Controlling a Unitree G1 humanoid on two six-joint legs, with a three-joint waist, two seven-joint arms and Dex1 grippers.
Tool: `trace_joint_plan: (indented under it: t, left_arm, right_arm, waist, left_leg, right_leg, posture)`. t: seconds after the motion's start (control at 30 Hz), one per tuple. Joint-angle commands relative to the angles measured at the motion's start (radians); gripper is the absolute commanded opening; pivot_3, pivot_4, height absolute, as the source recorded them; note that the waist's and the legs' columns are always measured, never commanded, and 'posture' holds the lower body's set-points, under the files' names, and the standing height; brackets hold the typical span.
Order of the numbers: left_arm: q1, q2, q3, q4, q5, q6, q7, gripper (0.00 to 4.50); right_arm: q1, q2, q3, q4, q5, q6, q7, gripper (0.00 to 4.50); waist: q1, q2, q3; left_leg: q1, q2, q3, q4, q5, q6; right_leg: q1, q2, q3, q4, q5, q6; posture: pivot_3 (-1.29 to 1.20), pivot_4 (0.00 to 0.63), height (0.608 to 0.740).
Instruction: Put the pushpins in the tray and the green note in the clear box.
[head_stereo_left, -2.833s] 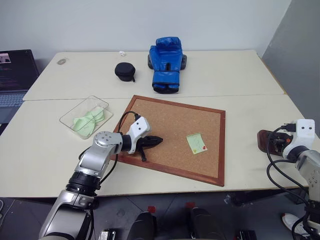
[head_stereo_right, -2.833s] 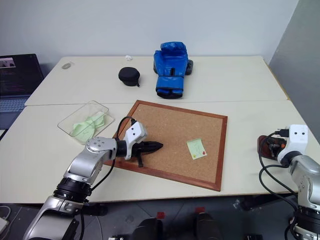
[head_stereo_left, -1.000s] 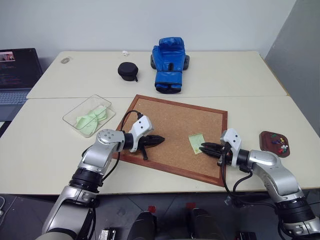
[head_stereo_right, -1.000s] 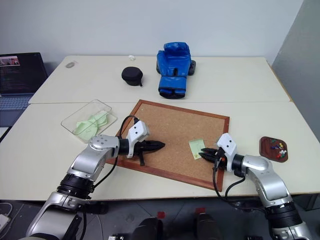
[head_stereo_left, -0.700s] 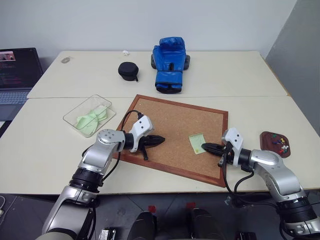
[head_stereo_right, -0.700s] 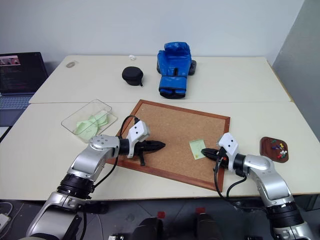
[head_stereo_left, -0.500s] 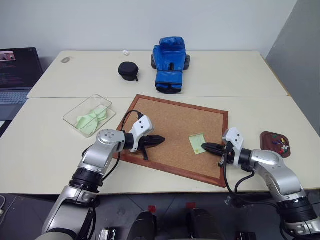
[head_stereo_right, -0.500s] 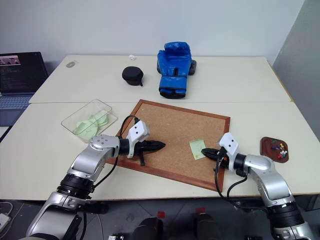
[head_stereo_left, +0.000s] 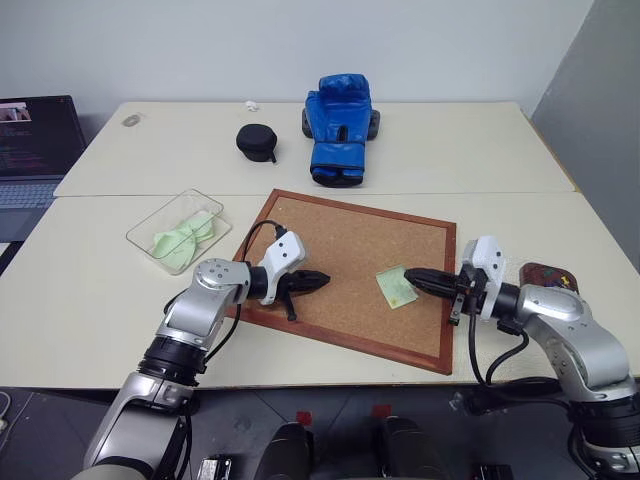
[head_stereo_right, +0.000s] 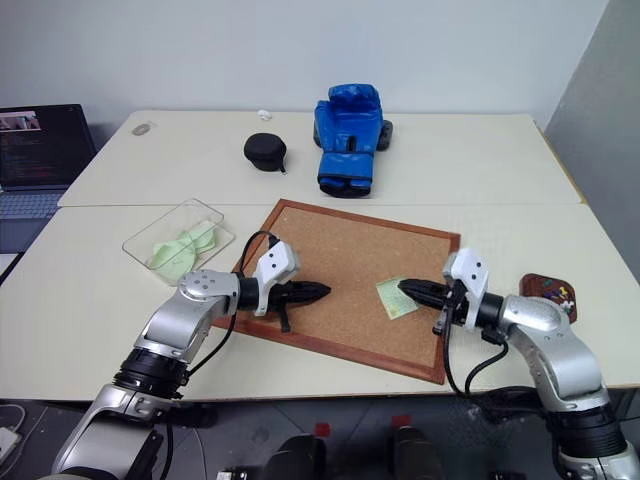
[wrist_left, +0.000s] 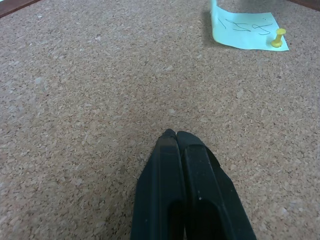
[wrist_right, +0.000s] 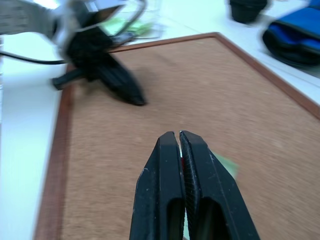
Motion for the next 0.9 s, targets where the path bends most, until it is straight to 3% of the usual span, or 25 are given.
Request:
trace_joint_plan:
  t: [0.03,0.27,0.63,0.8,0.9]
  left_arm:
    - [0.015,0.006,-0.016,-0.002,0.017,0.002,0.0,0.0]
    - [0.017,-0.002,-0.02,0.007,0.019,-0.003,0.003,0.0]
    - [0.003,-0.008,-0.024,0.031,0.026,-0.022,0.001,0.0]
    - [-0.002,-0.009,-0.024,0.036,0.027,-0.025,0.0,0.0]
    - [-0.005,-0.01,-0.024,0.04,0.028,-0.028,0.001,0.0]
  right_arm:
    - [0.017,0.001,-0.185,0.003,0.021,0.058,-0.158,0.03]
    - [0.089,0.003,-0.395,0.023,0.033,0.205,-0.358,0.03]
    - [0.156,0.003,-0.439,0.035,0.022,0.311,-0.457,0.03]
    - [0.142,-0.006,-0.437,0.075,0.014,0.3,-0.461,0.99]
    - [0.129,-0.011,-0.429,0.104,0.002,0.284,-0.463,1.8]
  waist:
    - [0.001,0.0,0.0]
    - [0.002,0.001,-0.001]
    - [0.001,0.003,-0.002]
    - [0.001,0.003,-0.002]
    - [0.0,0.003,-0.002]
  left_leg:
    - [0.0,0.0,0.0,0.0,0.0,0.0]
    - [0.0,0.0,0.002,0.0,0.0,0.0]
    - [0.001,0.0,0.005,0.0,0.0,0.001]
    - [0.001,0.0,0.005,0.0,0.0,0.001]
    - [0.001,0.0,0.005,0.0,0.0,0.001]
  right_leg:
    - [0.0,0.0,0.0,0.0,0.0,0.0]
    - [0.0,0.0,0.0,0.0,0.0,0.0]
    - [0.0,0.0,0.001,0.001,0.0,0.0]
    - [0.001,0.0,0.001,0.001,0.0,0.0]
    - [0.001,0.0,0.001,0.001,0.0,0.0]
  posture:
    - [0.0,0.15,0.74]
    - [0.0,0.15,0.74]
    - [0.0,0.15,0.74]
    - [0.0,0.15,0.74]
    - [0.0,0.15,0.74]
